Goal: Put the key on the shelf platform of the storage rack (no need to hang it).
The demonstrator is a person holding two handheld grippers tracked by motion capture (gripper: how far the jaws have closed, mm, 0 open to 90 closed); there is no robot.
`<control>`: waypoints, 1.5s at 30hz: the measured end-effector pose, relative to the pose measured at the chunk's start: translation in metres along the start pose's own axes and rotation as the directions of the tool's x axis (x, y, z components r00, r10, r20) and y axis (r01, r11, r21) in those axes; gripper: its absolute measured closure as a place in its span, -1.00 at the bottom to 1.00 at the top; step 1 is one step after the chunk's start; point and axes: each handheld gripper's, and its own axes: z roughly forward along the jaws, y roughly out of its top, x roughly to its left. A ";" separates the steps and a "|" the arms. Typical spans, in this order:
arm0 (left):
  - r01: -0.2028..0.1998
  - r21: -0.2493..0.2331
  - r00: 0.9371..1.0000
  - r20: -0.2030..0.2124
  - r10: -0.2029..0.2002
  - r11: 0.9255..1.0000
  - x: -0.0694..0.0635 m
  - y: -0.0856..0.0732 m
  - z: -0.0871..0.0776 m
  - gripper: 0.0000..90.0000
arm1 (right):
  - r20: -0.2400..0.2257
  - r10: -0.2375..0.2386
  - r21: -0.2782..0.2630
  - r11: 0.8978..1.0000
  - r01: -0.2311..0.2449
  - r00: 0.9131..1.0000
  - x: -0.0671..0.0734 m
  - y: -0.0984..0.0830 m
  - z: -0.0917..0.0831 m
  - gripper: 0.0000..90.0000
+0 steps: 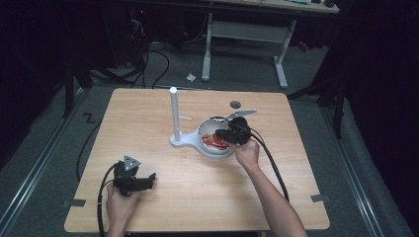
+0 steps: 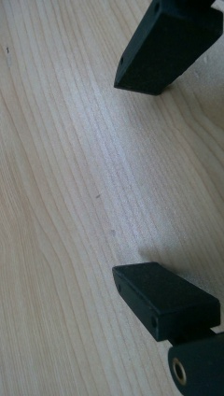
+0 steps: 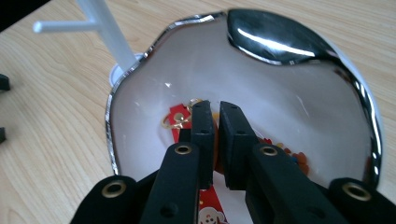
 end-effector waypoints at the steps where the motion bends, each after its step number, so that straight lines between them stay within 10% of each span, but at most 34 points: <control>1: 0.000 0.000 1.000 0.000 0.000 1.000 0.000 0.000 0.000 -0.78 | 0.002 0.002 -0.001 1.000 -0.002 1.000 -0.001 -0.001 0.000 0.83; 19: 0.000 0.000 1.000 0.000 0.000 1.000 0.000 0.000 0.000 -0.78 | 0.024 -0.002 -0.083 0.997 0.004 1.000 -0.002 0.005 -0.030 0.27; 45: 0.001 -0.001 1.000 -0.001 -0.001 1.000 0.000 0.000 0.000 -0.78 | 0.114 0.038 -0.149 0.989 -0.020 0.993 -0.028 -0.001 -0.091 0.09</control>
